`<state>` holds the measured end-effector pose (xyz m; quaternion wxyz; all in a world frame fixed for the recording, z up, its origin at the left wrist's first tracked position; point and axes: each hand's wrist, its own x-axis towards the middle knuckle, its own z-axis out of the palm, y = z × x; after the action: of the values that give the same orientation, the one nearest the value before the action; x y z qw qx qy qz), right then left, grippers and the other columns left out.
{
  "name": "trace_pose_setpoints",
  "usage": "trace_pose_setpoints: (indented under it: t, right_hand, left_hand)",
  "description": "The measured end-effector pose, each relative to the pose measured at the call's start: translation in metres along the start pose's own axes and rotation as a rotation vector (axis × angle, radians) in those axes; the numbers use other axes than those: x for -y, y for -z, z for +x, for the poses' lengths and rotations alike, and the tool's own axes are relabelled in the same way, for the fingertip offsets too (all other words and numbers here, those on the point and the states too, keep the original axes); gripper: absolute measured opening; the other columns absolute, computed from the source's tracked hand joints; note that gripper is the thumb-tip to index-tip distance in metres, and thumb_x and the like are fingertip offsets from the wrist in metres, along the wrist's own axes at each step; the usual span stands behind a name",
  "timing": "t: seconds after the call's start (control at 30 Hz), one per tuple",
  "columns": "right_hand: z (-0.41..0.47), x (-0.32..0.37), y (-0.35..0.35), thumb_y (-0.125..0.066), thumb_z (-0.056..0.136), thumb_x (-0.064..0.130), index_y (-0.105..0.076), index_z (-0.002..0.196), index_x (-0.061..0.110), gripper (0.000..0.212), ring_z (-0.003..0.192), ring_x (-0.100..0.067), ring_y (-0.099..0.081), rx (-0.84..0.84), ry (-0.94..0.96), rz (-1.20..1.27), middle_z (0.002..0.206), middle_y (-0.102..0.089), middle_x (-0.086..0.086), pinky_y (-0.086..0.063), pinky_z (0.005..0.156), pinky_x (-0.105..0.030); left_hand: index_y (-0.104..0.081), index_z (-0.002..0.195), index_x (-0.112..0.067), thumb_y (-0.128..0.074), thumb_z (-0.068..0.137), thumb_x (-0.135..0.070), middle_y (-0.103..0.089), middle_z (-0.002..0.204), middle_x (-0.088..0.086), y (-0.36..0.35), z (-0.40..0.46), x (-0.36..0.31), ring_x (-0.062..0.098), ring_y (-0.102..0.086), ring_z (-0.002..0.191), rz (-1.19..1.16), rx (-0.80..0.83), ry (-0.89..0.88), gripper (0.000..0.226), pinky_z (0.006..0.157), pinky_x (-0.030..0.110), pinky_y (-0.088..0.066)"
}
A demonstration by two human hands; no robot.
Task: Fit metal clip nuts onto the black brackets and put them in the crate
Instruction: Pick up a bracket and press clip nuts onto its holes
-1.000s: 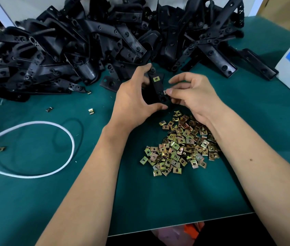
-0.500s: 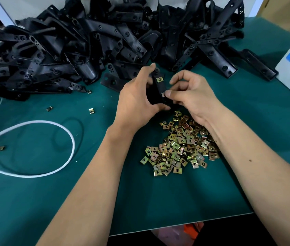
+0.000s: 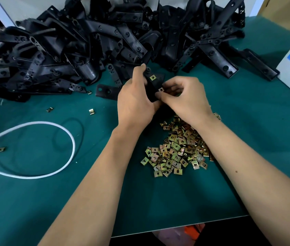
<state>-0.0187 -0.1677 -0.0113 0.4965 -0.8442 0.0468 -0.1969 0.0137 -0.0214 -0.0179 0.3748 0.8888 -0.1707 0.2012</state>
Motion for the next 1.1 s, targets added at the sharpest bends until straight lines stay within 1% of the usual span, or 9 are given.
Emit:
trace_pose_setpoints:
  t: [0.17,0.33,0.43,0.53,0.67,0.77,0.93,1.03,1.1]
  right_hand:
    - [-0.003,0.003,-0.008,-0.09,0.073,0.024,-0.076,0.083,0.032,0.019,0.076,0.002,-0.07,-0.062,-0.066,0.039,0.078,-0.074,0.016,-0.06,0.078,-0.026]
    - [-0.001,0.001,-0.013,-0.092,0.069,0.027,-0.078,0.079,0.026,0.018,0.078,-0.01,-0.073,-0.134,-0.237,0.137,0.077,-0.075,0.009,-0.063,0.079,-0.041]
    - [-0.001,0.002,-0.01,-0.092,0.069,0.031,-0.077,0.074,0.029,0.016,0.073,-0.008,-0.071,-0.158,-0.202,0.047,0.073,-0.074,0.01,-0.061,0.075,-0.037]
    - [0.0,0.003,-0.009,-0.092,0.071,0.033,-0.08,0.088,0.022,0.024,0.085,-0.015,-0.067,-0.16,-0.142,-0.06,0.09,-0.069,0.004,-0.056,0.079,-0.033]
    - [0.002,0.002,-0.01,-0.091,0.073,0.03,-0.08,0.093,0.015,0.027,0.077,-0.01,-0.059,-0.147,-0.069,-0.122,0.089,-0.062,0.002,-0.039,0.062,-0.012]
    - [0.002,0.003,-0.009,-0.091,0.073,0.028,-0.078,0.089,0.013,0.025,0.077,-0.012,-0.058,-0.149,-0.053,-0.116,0.086,-0.06,0.003,-0.037,0.061,-0.013]
    - [0.0,0.006,-0.004,-0.091,0.073,0.03,-0.079,0.088,0.018,0.022,0.079,-0.012,-0.065,-0.133,-0.013,-0.121,0.086,-0.067,0.005,-0.054,0.074,-0.032]
    - [-0.003,0.009,-0.005,-0.088,0.075,0.027,-0.076,0.105,0.02,0.033,0.082,0.003,-0.066,-0.127,0.027,-0.093,0.093,-0.072,0.012,-0.052,0.077,-0.013]
    - [-0.004,0.01,-0.006,-0.087,0.077,0.024,-0.076,0.106,0.021,0.031,0.082,0.009,-0.065,-0.164,0.053,-0.081,0.091,-0.072,0.015,-0.048,0.075,-0.005]
  left_hand:
    - [-0.041,0.15,-0.011,-0.086,0.075,-0.022,-0.063,0.109,0.004,-0.001,-0.003,-0.004,0.024,-0.06,0.099,0.062,-0.038,-0.054,0.088,0.083,0.034,-0.046]
    - [-0.046,0.143,-0.002,-0.075,0.068,-0.005,-0.066,0.099,0.009,-0.006,-0.001,-0.018,0.033,-0.062,0.089,0.16,-0.125,-0.168,0.081,0.077,0.042,-0.051]
    - [-0.047,0.141,-0.002,-0.074,0.066,-0.004,-0.065,0.096,0.008,-0.009,-0.001,-0.019,0.033,-0.062,0.086,0.18,-0.139,-0.187,0.08,0.074,0.041,-0.049]
    - [-0.048,0.14,-0.002,-0.076,0.067,-0.005,-0.065,0.094,0.007,-0.009,-0.002,-0.018,0.032,-0.062,0.084,0.179,-0.134,-0.175,0.079,0.073,0.04,-0.048]
    - [-0.049,0.14,-0.001,-0.075,0.066,-0.002,-0.064,0.094,0.008,-0.007,-0.002,-0.02,0.032,-0.061,0.085,0.152,-0.132,-0.163,0.078,0.074,0.039,-0.049]
    - [-0.049,0.14,0.0,-0.074,0.068,-0.002,-0.064,0.095,0.009,-0.005,-0.002,-0.021,0.033,-0.06,0.086,0.139,-0.113,-0.152,0.077,0.074,0.04,-0.049]
    - [-0.045,0.144,-0.004,-0.079,0.074,-0.01,-0.064,0.098,0.007,-0.003,-0.003,-0.018,0.03,-0.061,0.09,0.076,-0.072,-0.13,0.078,0.076,0.04,-0.05]
    - [-0.044,0.147,-0.006,-0.071,0.077,-0.005,-0.067,0.105,0.009,-0.006,-0.002,-0.019,0.032,-0.063,0.094,0.112,-0.041,-0.148,0.075,0.079,0.042,-0.051]
    - [-0.044,0.147,-0.006,-0.069,0.079,-0.003,-0.068,0.105,0.01,-0.009,-0.002,-0.022,0.032,-0.063,0.095,0.132,-0.046,-0.162,0.073,0.078,0.039,-0.049]
